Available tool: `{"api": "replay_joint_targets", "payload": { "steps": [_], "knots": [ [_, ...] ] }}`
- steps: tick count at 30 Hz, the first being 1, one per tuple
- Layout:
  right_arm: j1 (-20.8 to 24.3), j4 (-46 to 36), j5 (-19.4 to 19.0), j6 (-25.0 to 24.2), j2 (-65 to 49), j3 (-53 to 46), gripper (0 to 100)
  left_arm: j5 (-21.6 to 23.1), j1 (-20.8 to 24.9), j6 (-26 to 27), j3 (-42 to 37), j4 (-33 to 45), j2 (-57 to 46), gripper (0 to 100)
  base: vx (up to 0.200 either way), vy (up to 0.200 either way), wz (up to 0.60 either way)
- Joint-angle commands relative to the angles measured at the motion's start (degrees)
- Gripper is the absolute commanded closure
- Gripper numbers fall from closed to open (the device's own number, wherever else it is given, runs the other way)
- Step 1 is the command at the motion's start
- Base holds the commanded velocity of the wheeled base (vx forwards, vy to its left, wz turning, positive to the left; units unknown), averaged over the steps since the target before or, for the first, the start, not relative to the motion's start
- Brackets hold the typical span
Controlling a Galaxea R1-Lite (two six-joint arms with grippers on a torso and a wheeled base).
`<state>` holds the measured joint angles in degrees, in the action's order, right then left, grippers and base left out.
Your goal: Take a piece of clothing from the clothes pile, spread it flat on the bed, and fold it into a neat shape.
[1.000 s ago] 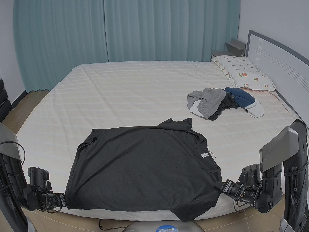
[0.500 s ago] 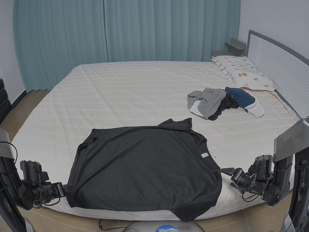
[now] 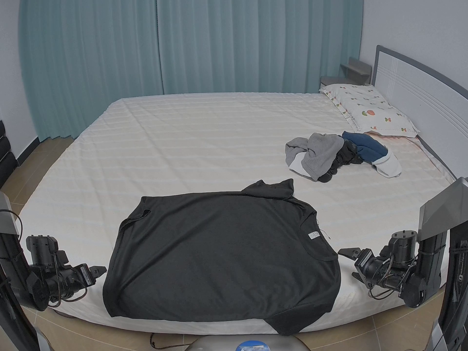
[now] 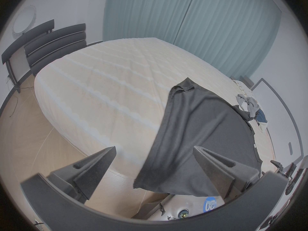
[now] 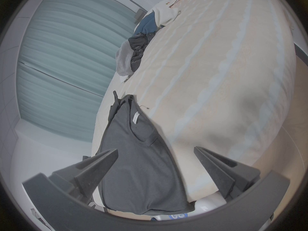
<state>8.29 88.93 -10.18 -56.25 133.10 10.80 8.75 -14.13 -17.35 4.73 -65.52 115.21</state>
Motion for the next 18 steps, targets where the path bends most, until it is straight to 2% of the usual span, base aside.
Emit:
{"api": "replay_joint_targets", "payload": {
  "steps": [1,13,18],
  "knots": [
    [0.06,0.63,-0.02,-0.62,0.15,0.10,0,0.04,-0.29,-0.06,0.46,-0.04,0.80,0,0.000,0.000,0.00],
    [-1.87,0.63,-0.02,-1.41,-0.29,0.80,0,1.71,-1.60,-1.55,2.21,-0.13,3.00,0,0.000,0.000,0.00],
    [-1.87,0.63,-0.02,-1.41,-0.03,0.89,0,5.49,-2.75,-3.13,3.27,-0.13,3.18,0,0.000,0.000,0.00]
  ]
}}
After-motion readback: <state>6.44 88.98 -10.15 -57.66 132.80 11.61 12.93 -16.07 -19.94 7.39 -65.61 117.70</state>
